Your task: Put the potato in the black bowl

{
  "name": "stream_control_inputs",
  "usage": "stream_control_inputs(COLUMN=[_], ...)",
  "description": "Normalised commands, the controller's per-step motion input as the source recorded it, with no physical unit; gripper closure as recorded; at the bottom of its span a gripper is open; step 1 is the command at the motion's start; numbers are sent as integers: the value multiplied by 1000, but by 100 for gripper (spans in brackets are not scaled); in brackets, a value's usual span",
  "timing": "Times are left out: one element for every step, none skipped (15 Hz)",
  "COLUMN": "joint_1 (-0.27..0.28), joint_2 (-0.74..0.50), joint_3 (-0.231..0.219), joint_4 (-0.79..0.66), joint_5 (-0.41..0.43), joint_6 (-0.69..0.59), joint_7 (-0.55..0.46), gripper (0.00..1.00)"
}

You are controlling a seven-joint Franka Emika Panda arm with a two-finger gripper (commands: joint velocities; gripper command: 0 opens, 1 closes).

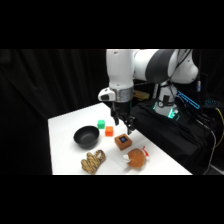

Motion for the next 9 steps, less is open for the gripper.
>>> stream_control_inputs(joint_1=[128, 111, 93, 81, 69, 58, 46, 46, 54], joint_2=[-140, -87, -36, -3, 34, 76, 143, 187, 219], joint_3=[109, 97, 82, 69, 60, 47, 43, 38, 32], joint_4=[-360, -322, -292, -276, -258, -225, -176, -135, -101], joint_5=[-80, -61, -54, -52, -38, -62, -31, -45, -79], joint_6=[416, 414, 415, 424, 452, 454, 450, 452, 458], joint_7=[143, 113, 91, 75, 40, 41, 3, 13, 37], gripper=[0, 0, 0, 0, 0, 0, 0, 0, 0])
